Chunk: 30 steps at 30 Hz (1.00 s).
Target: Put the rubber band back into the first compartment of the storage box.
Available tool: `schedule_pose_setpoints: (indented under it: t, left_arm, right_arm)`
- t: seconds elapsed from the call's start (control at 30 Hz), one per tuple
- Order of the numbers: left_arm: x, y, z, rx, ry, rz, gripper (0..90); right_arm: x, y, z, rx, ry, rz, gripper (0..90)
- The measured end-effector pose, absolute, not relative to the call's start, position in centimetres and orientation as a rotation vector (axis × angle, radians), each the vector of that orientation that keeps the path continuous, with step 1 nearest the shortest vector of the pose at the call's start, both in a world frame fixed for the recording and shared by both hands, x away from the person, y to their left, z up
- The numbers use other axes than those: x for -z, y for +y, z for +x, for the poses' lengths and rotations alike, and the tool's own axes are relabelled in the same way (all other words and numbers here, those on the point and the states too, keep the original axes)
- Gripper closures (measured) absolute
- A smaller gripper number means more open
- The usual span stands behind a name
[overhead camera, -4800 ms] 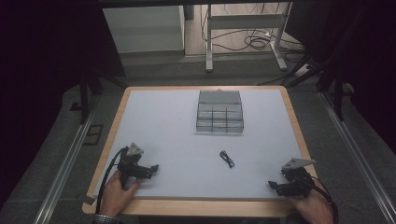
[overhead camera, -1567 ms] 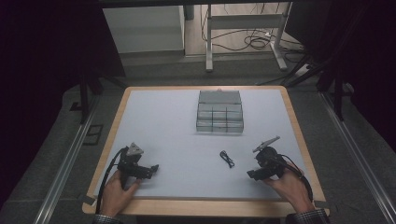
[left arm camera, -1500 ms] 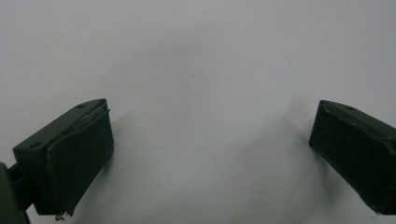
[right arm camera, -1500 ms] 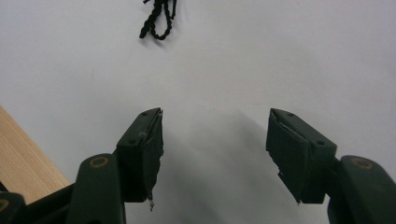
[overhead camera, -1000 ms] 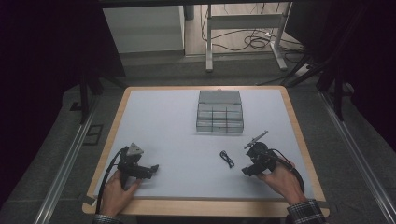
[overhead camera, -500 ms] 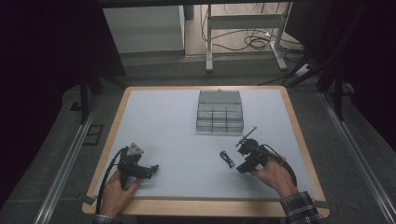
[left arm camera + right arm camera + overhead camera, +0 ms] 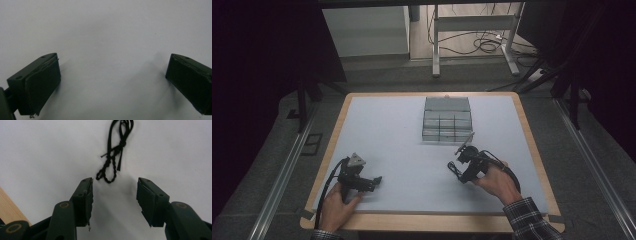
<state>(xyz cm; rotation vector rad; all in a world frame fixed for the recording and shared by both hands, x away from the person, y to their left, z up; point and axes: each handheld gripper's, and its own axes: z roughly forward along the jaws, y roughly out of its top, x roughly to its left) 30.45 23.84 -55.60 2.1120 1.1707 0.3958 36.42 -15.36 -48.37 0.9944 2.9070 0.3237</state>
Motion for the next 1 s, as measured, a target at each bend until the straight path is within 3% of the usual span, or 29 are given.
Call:
schedule_pose_setpoints:
  t: [0.4, 0.6, 0.8, 1.0]
  left_arm:
    - [55.6, 23.8, 30.4, -0.396, 1.171, 2.112, 0.0]
    - [55.6, 23.8, 30.4, -0.396, 1.171, 2.112, 0.0]
    - [55.6, 23.8, 30.4, -0.396, 1.171, 2.112, 0.0]
    - [55.6, 23.8, 30.4, -0.395, 1.171, 2.112, 0.0]
  right_arm:
    - [49.3, -13.1, 37.2, -0.219, 2.935, 0.939, 50.8]
    - [49.4, -12.5, 37.6, -0.144, 2.928, 0.923, 63.0]
    - [49.3, -12.2, 37.8, -0.092, 2.952, 0.947, 84.4]
    - [49.2, -12.0, 38.1, -0.072, 2.969, 0.966, 86.1]
